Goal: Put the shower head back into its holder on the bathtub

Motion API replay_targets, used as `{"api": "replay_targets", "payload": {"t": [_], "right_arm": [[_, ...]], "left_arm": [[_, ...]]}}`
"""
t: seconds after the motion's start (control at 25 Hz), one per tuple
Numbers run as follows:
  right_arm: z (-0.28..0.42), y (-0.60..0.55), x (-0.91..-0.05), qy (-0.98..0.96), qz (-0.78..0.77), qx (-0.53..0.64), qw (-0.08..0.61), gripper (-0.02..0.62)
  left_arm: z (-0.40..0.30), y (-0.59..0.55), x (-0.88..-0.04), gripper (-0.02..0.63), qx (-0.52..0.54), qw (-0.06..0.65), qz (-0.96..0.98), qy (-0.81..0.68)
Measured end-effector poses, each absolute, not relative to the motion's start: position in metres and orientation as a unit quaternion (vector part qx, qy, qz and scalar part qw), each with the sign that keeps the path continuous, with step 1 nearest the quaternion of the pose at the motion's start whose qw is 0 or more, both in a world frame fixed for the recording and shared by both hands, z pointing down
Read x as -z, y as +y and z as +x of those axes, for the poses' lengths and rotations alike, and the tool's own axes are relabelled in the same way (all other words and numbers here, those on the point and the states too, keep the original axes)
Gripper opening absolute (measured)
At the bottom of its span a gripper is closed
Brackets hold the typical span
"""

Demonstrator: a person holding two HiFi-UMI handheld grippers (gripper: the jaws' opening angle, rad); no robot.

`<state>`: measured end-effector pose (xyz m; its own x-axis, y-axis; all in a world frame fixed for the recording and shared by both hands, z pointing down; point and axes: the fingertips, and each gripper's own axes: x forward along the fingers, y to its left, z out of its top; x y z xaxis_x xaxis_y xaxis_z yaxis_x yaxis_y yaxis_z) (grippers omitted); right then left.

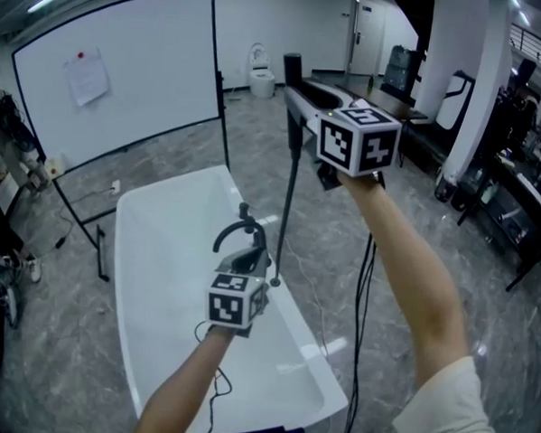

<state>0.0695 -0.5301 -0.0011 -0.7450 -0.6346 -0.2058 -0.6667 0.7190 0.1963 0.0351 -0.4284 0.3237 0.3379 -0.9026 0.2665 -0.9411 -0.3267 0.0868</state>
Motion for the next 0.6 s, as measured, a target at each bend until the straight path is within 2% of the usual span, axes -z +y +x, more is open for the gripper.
{"api": "replay_targets", "payload": {"t": [0.6], "right_arm": [[0.072, -0.539, -0.086, 0.929, -0.359, -0.089, 0.022, 0.130]], "left_arm": [[0.032, -0.425, -0.352, 0.015, -0.089, 0.135, 0.803, -0.573]]}}
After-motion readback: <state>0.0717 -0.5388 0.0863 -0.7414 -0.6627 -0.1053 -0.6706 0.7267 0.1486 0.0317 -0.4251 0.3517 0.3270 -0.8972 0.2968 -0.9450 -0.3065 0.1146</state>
